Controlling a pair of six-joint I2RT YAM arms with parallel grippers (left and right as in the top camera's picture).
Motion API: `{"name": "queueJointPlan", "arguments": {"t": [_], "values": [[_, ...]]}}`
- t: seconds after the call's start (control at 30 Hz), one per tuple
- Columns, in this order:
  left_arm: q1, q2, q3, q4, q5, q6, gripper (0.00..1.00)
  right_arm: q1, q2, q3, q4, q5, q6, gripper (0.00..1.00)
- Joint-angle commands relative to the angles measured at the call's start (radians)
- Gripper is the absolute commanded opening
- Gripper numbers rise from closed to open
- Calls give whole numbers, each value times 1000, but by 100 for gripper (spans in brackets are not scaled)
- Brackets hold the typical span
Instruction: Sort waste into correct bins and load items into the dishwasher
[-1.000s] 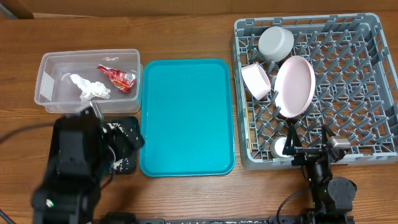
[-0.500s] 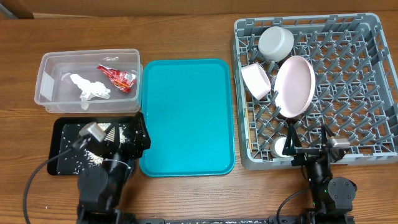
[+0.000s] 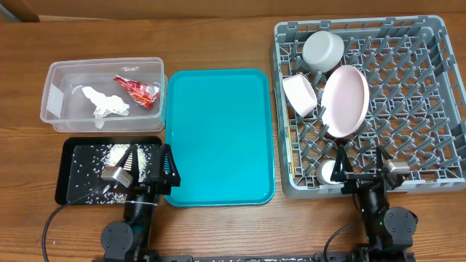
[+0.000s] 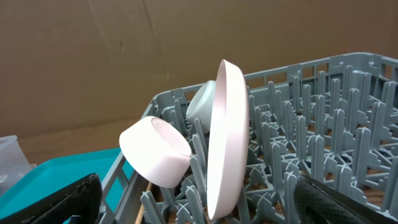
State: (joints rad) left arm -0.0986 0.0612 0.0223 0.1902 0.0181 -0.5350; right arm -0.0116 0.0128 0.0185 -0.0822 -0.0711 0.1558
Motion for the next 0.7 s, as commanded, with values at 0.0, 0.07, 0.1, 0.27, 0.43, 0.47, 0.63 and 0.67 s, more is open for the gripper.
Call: {"name": "queueJointPlan", "arguments": {"t": [0.0, 0.07, 0.1, 0.27, 0.43, 0.47, 0.63, 0.67], "values": [[-7, -59, -18, -61, -2, 156, 100, -4, -10, -11, 5, 2, -7, 100], [-7, -58, -18, -104, -2, 216, 100, -4, -10, -11, 5, 2, -7, 100], [-7, -58, -18, -132, -2, 246, 100, -4, -10, -11, 5, 2, -7, 100], [-7, -58, -18, -268, -2, 447, 100, -4, -10, -11, 5, 2, -7, 100], [-7, -58, -18, -268, -14, 626, 100, -4, -10, -11, 5, 2, -7, 100], [-7, -58, -18, -268, -18, 638, 100, -4, -10, -11, 5, 2, -7, 100], [-7, -58, -18, -267, -14, 640, 100, -4, -10, -11, 5, 2, -7, 100], [-7, -58, -18, -267, -14, 640, 100, -4, -10, -11, 5, 2, -7, 100]]}}
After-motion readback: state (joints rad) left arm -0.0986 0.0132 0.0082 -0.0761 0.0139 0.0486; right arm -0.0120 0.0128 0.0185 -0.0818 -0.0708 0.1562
